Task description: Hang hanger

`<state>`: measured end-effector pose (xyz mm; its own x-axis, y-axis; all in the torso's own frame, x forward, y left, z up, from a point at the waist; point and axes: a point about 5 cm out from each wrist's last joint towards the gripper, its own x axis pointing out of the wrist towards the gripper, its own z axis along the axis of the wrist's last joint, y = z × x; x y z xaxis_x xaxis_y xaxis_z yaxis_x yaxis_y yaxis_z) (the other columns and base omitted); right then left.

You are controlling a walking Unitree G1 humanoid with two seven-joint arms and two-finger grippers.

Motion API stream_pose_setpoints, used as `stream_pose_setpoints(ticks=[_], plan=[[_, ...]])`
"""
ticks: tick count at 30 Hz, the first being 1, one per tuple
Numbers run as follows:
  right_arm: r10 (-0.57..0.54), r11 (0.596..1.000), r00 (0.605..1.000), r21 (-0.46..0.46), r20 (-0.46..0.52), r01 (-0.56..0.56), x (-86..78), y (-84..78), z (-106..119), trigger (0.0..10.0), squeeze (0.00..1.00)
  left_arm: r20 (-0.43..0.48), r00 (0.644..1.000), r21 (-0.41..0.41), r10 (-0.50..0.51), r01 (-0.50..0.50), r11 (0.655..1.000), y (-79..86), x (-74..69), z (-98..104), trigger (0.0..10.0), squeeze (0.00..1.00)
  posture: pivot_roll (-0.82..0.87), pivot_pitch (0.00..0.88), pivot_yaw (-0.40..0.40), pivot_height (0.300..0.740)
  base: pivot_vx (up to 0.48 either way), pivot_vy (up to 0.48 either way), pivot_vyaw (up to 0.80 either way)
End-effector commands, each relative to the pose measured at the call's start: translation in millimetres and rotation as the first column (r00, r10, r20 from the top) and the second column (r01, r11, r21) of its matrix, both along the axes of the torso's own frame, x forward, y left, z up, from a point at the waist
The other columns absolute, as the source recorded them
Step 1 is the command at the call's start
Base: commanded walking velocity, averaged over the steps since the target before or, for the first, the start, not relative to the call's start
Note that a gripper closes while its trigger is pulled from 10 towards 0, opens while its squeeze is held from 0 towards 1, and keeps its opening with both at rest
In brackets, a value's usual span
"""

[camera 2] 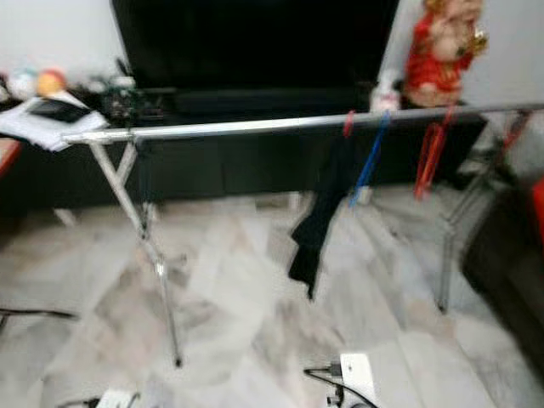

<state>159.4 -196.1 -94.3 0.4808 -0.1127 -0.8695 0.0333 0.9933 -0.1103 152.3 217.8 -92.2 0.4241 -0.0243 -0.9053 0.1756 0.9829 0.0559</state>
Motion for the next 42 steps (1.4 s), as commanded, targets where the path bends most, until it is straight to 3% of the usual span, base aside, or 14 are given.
stream_pose_setpoints(ticks=[1,8,17,42], plan=[[-0.013,1.0,1.0,-0.017,-0.023,0.012,-6.5,-8.2,-1.5,10.0,0.0,-0.005,1.0,-0.001,-0.024,0.024,1.0,-5.3,-1.4,-1.6,10.0,0.0,-0.04,0.0,-0.028,0.74,0.285,0.0,0.8],[0.009,0.999,1.0,0.049,-0.025,-0.008,-5.5,0.8,-2.4,10.0,0.0,0.025,1.0,0.011,0.001,-0.001,1.0,-5.4,3.0,0.0,10.0,0.0,-0.04,0.0,-0.035,0.74,0.0,0.0,0.19],[0.041,0.997,0.999,0.063,-0.007,-0.041,-2.1,4.0,-1.2,10.0,0.0,0.027,0.999,0.03,-0.027,0.026,0.999,-5.5,5.3,0.8,10.0,0.0,-0.04,0.0,-0.034,0.74,0.0,0.0,0.0],[0.057,0.996,0.998,0.065,-0.013,-0.056,-5.1,5.2,-2.5,10.0,0.0,0.017,0.999,0.048,-0.041,0.04,0.998,-6.4,0.2,-1.4,10.0,0.0,-0.04,0.0,-0.039,0.74,0.0,-0.371,0.0]])
